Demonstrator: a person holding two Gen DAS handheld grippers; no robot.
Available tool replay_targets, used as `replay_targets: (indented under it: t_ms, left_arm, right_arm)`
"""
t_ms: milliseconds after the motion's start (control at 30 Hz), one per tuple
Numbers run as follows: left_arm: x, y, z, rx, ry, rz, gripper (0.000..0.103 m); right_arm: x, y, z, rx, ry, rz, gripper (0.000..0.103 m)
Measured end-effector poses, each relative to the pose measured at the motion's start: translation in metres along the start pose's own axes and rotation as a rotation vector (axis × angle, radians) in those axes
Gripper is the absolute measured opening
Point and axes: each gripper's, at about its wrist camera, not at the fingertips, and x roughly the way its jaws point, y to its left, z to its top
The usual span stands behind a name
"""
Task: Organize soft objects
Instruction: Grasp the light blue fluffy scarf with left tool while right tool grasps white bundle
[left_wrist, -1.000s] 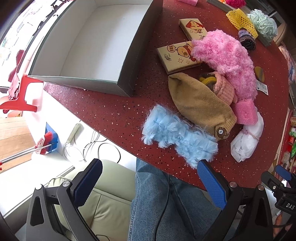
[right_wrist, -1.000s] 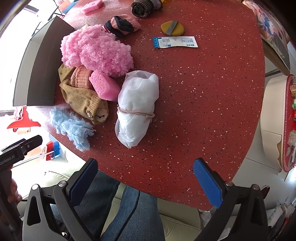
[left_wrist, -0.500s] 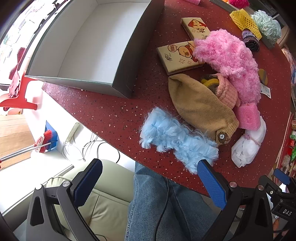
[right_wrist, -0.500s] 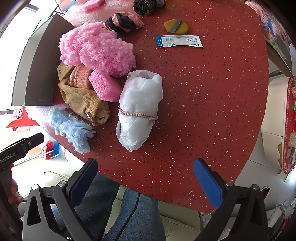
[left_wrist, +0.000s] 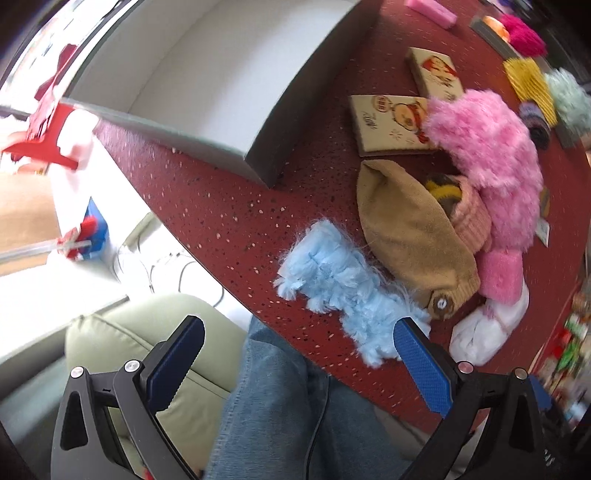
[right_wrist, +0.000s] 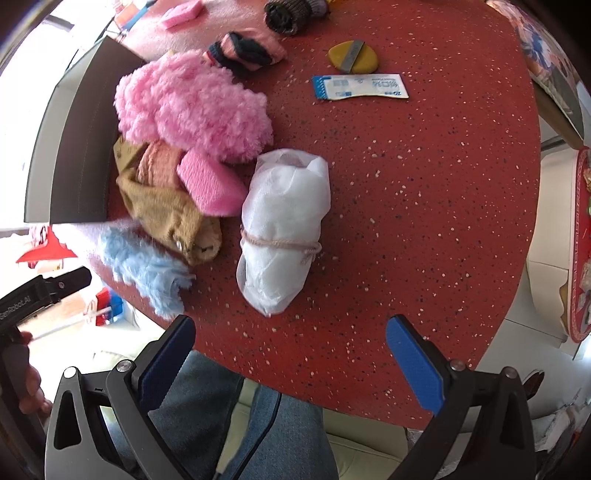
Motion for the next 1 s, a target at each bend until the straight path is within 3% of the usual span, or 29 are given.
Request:
replay_targets:
  t_ms: [133, 233, 367, 667, 833, 933, 1000]
  left_arm:
    - [0.015, -0.005, -0.003, -0.071, 0.003, 0.001, 0.103]
    - [0.028, -0.009, -0.004, -0.099, -0.007, 0.042, 0.103]
    - [0.046, -0.011, 0.0, -0.175, -0.002, 0.034, 0.103]
    - [0.081, -0.02, 0.004, -0.187, 0.023, 0.085, 0.103]
    - [0.085, -0.018, 0.002, -0.174, 0.002, 0.06, 0.103]
    - [0.093, -0.001, -0.002, -0.267, 0.02, -0.053, 0.103]
    - [0.093, 0.0, -0.004, -0.289, -0.001, -0.051, 0.103]
  right_arm:
    - [0.003, -0.006, 0.006, 0.07, -0.043, -0.001, 0.103]
    - [0.016, -0.009, 0.012, 0.111, -0.038, -0.022, 0.103]
    - [0.033, -0.008, 0.02, 0.145, -0.039, -0.036, 0.103]
    - [0.072, -0.013, 0.043, 0.166, -0.015, -0.092, 0.103]
    - [0.081, -0.014, 0.045, 0.152, -0.013, -0.141, 0.103]
    - [0.084, -0.009, 0.043, 0.145, -0.016, -0.172, 0.103]
    - [0.084, -0.01, 0.042, 0.168, -0.023, -0.166, 0.103]
